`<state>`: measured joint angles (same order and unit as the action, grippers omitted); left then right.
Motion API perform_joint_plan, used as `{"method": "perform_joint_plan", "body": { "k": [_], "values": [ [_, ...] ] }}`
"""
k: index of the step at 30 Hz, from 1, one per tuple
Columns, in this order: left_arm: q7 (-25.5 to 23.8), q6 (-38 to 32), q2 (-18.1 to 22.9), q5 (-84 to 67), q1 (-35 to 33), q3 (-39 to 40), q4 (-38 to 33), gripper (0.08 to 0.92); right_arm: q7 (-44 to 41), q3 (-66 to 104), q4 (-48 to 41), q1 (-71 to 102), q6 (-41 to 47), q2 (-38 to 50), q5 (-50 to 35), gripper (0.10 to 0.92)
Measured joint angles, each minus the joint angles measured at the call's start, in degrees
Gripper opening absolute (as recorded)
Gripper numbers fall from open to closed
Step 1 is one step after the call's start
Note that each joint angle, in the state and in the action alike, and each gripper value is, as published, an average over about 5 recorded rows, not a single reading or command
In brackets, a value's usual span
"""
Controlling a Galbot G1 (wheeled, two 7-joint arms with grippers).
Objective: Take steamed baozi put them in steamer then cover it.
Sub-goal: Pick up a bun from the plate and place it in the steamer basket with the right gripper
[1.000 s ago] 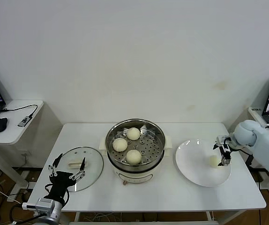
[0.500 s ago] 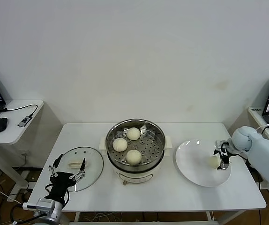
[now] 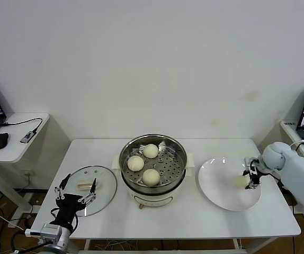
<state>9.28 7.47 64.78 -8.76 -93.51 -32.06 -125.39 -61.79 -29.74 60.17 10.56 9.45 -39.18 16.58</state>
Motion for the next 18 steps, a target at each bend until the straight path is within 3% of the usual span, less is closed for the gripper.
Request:
{"method": "perform_joint_plan", "body": {
  "k": [8,18],
  "values": [
    [0.01,0.01,-0.13,-0.01,0.37,0.44,-0.06,0.823,-1.0,-5.34,4.76,-6.03,1.96,3.27,-4.3,0.577],
    [0.01,0.05,-0.33,0.03,1.13,1.43,0.27,0.823,-0.16,-20.57,15.4,-24.57,7.18,6.84,-16.07,0.577]
  ]
}}
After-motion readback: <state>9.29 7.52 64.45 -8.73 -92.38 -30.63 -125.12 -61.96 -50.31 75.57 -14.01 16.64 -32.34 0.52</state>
